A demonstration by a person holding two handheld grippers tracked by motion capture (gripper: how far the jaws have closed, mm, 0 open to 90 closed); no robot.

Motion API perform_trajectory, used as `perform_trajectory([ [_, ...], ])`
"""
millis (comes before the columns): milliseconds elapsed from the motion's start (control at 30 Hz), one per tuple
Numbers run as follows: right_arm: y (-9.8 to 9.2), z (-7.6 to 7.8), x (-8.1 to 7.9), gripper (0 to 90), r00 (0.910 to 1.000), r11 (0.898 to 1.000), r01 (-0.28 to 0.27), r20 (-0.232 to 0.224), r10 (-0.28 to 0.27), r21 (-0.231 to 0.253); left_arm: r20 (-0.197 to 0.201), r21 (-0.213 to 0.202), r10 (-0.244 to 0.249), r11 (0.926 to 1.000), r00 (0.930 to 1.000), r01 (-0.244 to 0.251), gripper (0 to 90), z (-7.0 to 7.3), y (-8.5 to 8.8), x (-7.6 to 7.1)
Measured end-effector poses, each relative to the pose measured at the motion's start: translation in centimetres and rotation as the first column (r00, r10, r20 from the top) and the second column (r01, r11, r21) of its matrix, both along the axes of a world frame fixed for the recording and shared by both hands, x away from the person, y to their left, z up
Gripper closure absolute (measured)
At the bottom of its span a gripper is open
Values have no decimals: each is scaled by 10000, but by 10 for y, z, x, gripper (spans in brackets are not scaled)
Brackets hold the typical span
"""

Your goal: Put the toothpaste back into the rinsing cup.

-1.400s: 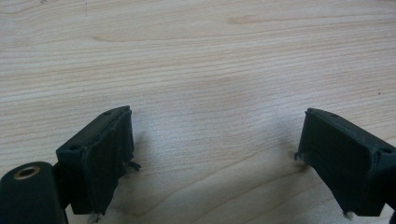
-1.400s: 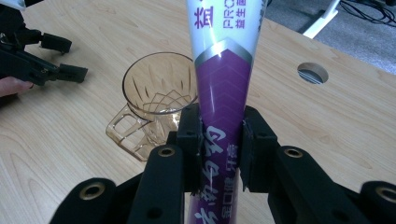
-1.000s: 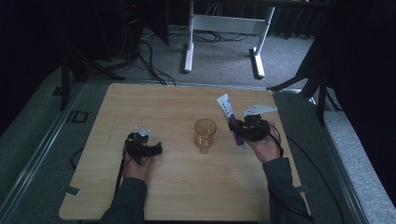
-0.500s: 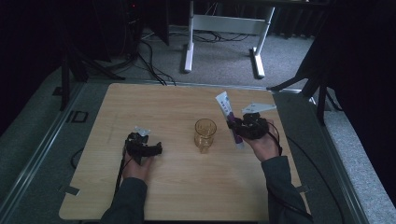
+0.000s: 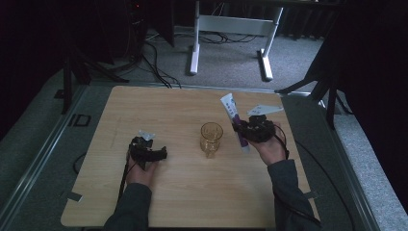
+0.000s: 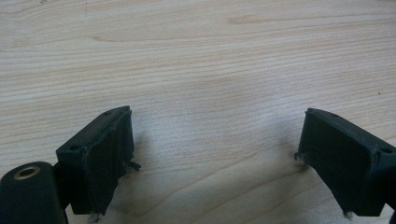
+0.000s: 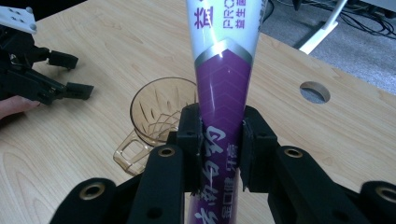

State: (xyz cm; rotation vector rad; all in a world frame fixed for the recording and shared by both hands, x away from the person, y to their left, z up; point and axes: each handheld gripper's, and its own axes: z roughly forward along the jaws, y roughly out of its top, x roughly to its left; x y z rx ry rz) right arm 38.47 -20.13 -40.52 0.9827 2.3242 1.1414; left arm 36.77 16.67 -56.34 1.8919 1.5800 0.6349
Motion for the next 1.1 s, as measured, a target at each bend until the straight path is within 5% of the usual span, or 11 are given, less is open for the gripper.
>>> perform_trajectory([
  [1100,16,7,9,729,9999,9988,-71,134,64,477,6,0,3,10000,10000,-3,105,0,0,0],
])
